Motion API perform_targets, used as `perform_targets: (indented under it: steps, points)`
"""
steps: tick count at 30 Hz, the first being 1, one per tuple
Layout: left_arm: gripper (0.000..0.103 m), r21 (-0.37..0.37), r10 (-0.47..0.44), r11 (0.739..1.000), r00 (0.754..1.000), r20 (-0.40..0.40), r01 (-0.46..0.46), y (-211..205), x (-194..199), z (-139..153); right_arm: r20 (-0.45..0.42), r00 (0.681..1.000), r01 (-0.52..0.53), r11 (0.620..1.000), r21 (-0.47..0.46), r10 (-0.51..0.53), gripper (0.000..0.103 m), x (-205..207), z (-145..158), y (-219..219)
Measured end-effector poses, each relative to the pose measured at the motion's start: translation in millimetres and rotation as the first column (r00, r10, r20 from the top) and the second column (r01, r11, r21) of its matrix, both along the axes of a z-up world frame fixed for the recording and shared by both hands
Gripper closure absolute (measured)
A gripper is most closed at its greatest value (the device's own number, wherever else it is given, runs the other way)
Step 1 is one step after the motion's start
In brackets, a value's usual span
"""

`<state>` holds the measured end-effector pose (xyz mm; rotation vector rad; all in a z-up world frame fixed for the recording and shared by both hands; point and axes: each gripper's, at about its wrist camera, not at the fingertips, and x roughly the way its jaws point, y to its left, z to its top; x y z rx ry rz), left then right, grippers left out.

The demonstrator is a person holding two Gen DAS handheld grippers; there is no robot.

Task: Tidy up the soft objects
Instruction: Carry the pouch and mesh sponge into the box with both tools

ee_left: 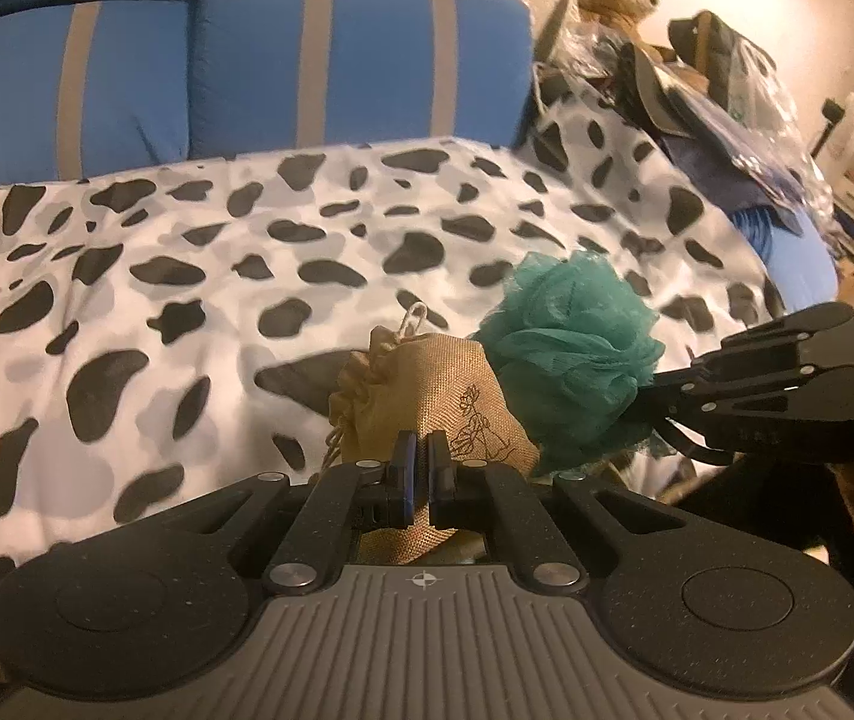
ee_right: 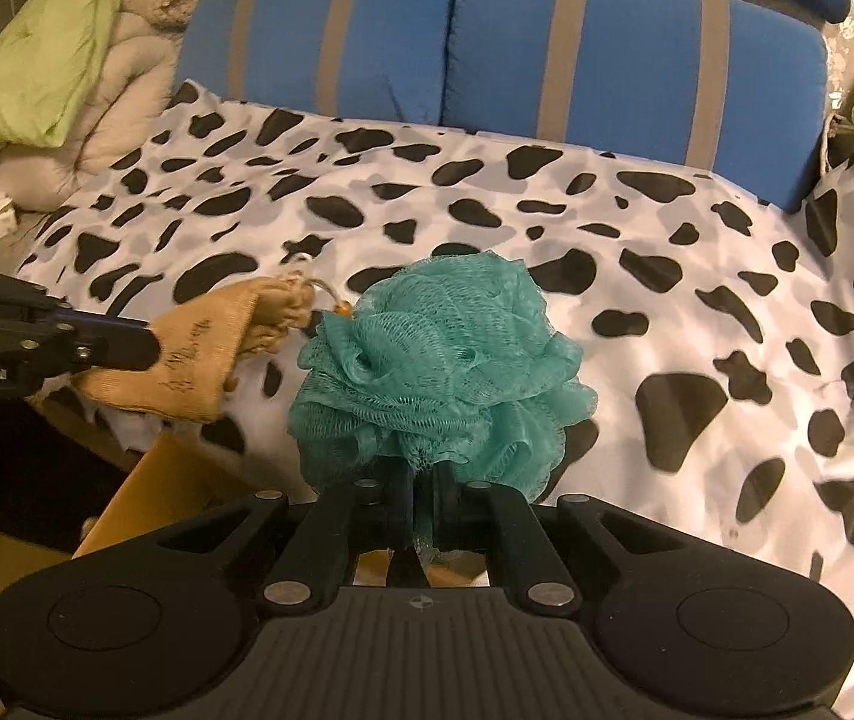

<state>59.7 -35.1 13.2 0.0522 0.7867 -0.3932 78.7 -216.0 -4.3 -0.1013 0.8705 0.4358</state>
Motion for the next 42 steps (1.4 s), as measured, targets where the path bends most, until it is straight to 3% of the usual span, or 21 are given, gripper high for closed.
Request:
perform_targets:
  steps: [10, 21, 24, 26, 27, 29, 30, 34, 39, 41, 42]
  points:
    - [0.099, 0.031, -0.039, 0.999, 0.996, -0.078, 0.041, -9, -33, -11, -0.062, 0.998, -0.015, 1.0, 0.0, 0.015, 0.096, -43, 2, 8]
    - [0.095, 0.09, -0.032, 0.994, 0.968, -0.247, 0.056, -16, -48, -32, -0.216, 0.976, -0.045, 0.998, -0.046, 0.034, 0.094, -62, -15, 22]
    - [0.083, 0.118, 0.009, 0.993, 0.961, -0.278, 0.025, -14, -46, -36, -0.267, 0.963, -0.046, 0.997, -0.068, 0.026, 0.086, -62, -22, 24]
    - [0.051, 0.12, 0.023, 0.993, 0.956, -0.293, 0.013, -13, -46, -38, -0.275, 0.961, -0.049, 0.995, -0.083, 0.025, 0.069, -63, -23, 26]
    - [0.044, 0.122, 0.029, 0.993, 0.955, -0.296, 0.008, -12, -46, -38, -0.276, 0.961, -0.05, 0.995, -0.087, 0.024, 0.063, -64, -23, 26]
    - [0.032, 0.126, 0.037, 0.992, 0.952, -0.303, 0.002, -12, -47, -38, -0.278, 0.96, -0.05, 0.994, -0.095, 0.022, 0.029, -66, -23, 27]
    - [0.03, 0.127, 0.039, 0.992, 0.951, -0.307, 0.001, -12, -47, -39, -0.278, 0.96, -0.055, 0.994, -0.097, 0.026, 0.025, -66, -23, 27]
    - [0.022, 0.142, 0.059, 0.99, 0.945, -0.323, -0.013, -12, -50, -41, -0.296, 0.955, -0.063, 0.99, -0.123, 0.024, 0.011, -68, -25, 31]
    - [0.016, 0.144, 0.088, 0.989, 0.936, -0.342, -0.04, -8, -51, -42, -0.321, 0.947, -0.062, 0.987, -0.147, 0.012, 0.005, -70, -28, 34]
    - [0.0, 0.151, 0.098, 0.987, 0.927, -0.361, -0.046, -8, -52, -44, -0.329, 0.944, -0.055, 0.988, -0.146, 0.004, 0.002, -70, -29, 33]
    - [0.0, 0.158, 0.104, 0.986, 0.923, -0.369, -0.048, -7, -51, -45, -0.333, 0.943, -0.052, 0.988, -0.147, 0.0, 0.002, -70, -29, 33]
